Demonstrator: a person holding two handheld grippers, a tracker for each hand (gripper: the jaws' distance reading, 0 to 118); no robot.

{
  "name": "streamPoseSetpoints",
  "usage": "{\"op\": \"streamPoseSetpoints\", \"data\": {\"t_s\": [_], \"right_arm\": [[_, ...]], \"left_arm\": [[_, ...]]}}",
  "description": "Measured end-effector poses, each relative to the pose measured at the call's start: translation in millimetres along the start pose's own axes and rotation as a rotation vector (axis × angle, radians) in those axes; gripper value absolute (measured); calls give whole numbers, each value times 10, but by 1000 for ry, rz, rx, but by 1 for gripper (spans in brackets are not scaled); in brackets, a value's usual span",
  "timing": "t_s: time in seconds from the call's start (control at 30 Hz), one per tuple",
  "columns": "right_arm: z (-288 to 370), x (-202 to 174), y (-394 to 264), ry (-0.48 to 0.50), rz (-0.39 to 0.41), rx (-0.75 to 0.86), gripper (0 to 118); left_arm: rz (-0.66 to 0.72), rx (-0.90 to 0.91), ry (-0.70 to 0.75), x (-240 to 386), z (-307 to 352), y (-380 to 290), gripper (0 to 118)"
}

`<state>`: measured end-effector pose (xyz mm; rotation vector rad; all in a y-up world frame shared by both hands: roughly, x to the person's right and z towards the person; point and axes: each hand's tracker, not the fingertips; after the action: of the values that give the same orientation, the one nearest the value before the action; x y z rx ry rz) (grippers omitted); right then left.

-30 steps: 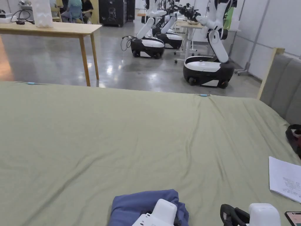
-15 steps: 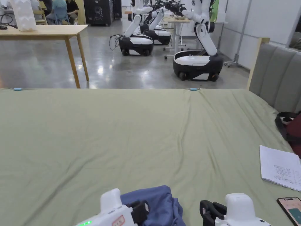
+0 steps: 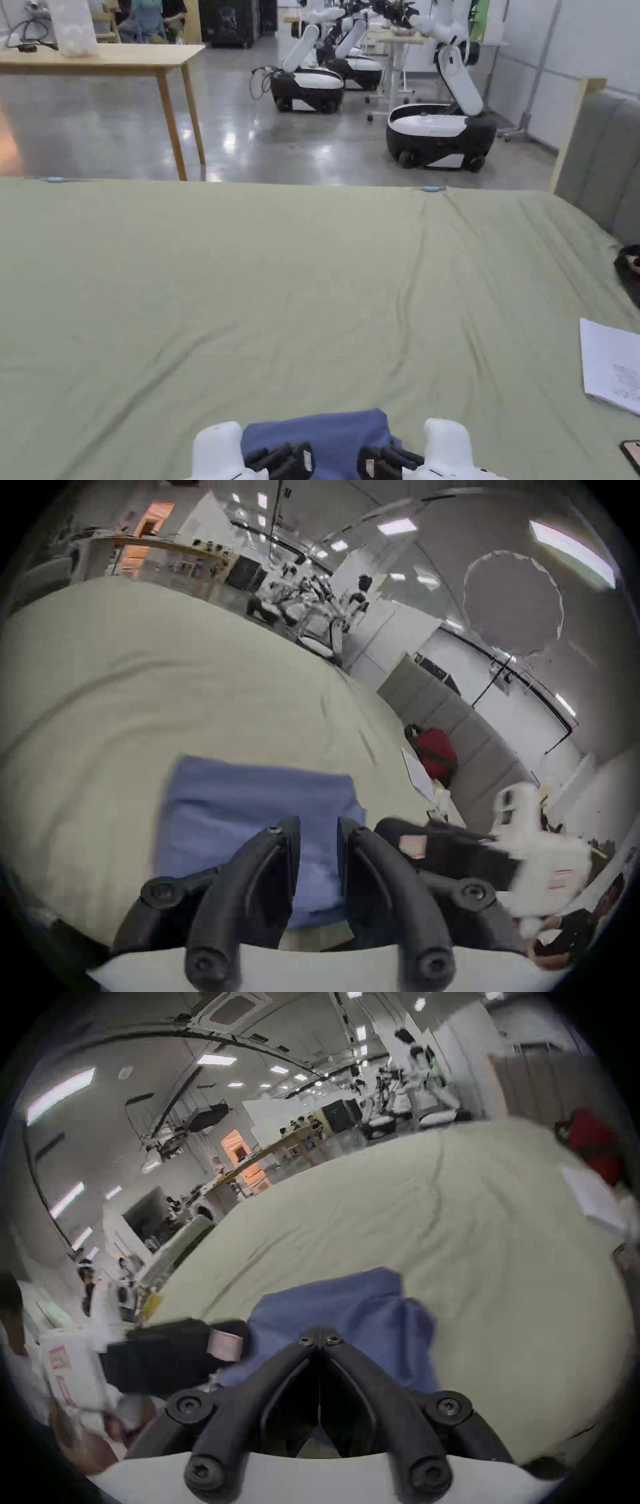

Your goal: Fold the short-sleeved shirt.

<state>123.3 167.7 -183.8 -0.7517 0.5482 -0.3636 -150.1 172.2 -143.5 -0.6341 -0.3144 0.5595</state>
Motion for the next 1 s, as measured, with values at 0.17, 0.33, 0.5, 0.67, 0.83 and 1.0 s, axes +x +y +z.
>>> {"op": "streamPoseSetpoints", "data": {"t_s": [0.17, 0.33, 0.5, 0.67, 0.83, 1.0], "right_arm": [[-75, 220, -208, -55, -76, -53, 1], [2, 401, -224, -48, -117, -27, 1], [46, 311, -192, -66, -94, -9, 1], [13, 202, -232, -52, -58, -10, 1], [132, -65, -244, -20, -33, 19, 1], [122, -380, -303, 5, -22, 20, 1]], "left_arm": [[132, -22, 46, -702, 196, 10, 118], [421, -158, -201, -953, -215, -185, 118], [531, -174, -332, -728, -681, -214, 115], [443, -201, -192, -708, -603, -90, 21], [270, -122, -82, -1153, 246, 442, 21], [120, -107, 122, -2220, 1030, 1230, 21]]}}
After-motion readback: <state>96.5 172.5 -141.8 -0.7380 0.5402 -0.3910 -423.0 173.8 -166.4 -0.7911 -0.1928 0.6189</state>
